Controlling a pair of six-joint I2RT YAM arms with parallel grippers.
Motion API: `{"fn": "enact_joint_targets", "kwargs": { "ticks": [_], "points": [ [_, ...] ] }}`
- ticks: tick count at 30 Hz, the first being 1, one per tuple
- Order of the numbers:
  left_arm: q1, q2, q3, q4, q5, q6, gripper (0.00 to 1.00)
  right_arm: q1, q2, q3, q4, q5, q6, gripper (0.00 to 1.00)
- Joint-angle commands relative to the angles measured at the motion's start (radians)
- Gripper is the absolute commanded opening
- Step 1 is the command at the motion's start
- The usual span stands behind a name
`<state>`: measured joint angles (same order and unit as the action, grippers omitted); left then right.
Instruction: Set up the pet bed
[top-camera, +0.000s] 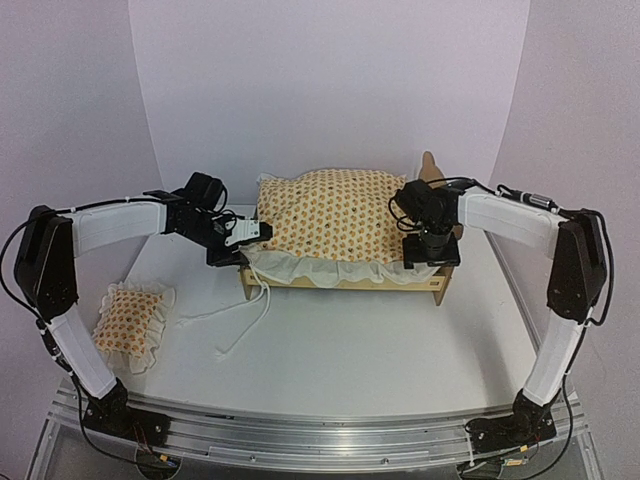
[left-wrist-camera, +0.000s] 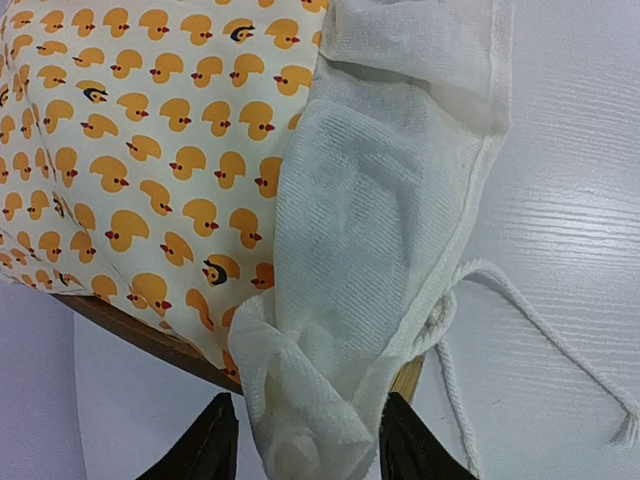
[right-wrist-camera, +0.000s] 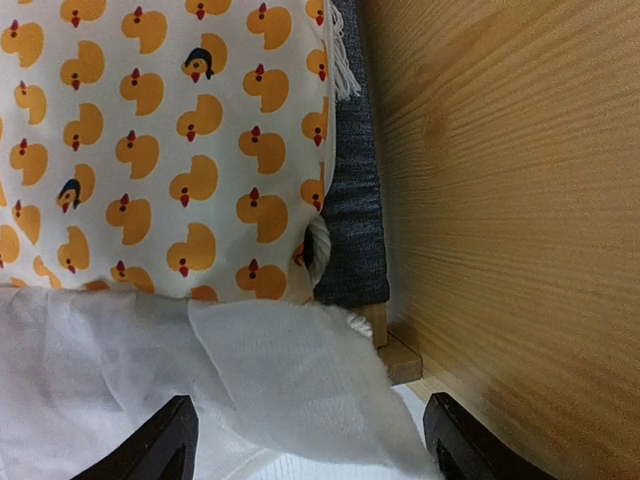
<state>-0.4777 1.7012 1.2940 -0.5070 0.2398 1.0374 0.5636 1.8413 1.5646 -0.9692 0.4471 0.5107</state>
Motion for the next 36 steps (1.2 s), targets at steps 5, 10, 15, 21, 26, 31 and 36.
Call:
{"fn": "enact_joint_targets", "kwargs": {
  "ticks": [5,10,15,21,26,31,36],
  "points": [
    [0.009,-0.016,0.214,-0.310,0.154,0.150,0.81,-0.040,0.025,0.071,0.066,-0.082,-0.027,0.06],
    [-0.080,0.018,0.382,-0.324,0.203,0.061,0.86,-0.038,-0.048,0.145,0.073,-0.159,-0.035,0.00],
    [-0.258,0.139,0.466,-0.098,0.163,-0.147,0.86,-0.036,-0.084,0.166,0.122,-0.266,-0.051,0.00],
    [-0.410,0.394,0.639,0.106,0.137,-0.316,0.91,-0.037,-0.092,0.140,0.181,-0.296,-0.061,0.00],
    [-0.446,0.537,0.739,0.292,0.062,-0.553,0.95,-0.037,-0.091,0.156,0.244,-0.372,-0.007,0.00],
    [-0.446,0.633,0.808,0.419,-0.050,-0.734,0.99,-0.041,-0.092,0.175,0.276,-0.397,0.031,0.00],
    [-0.446,0.657,0.802,0.527,-0.142,-0.813,0.96,-0.043,-0.105,0.173,0.303,-0.415,0.052,0.00]
  ]
}}
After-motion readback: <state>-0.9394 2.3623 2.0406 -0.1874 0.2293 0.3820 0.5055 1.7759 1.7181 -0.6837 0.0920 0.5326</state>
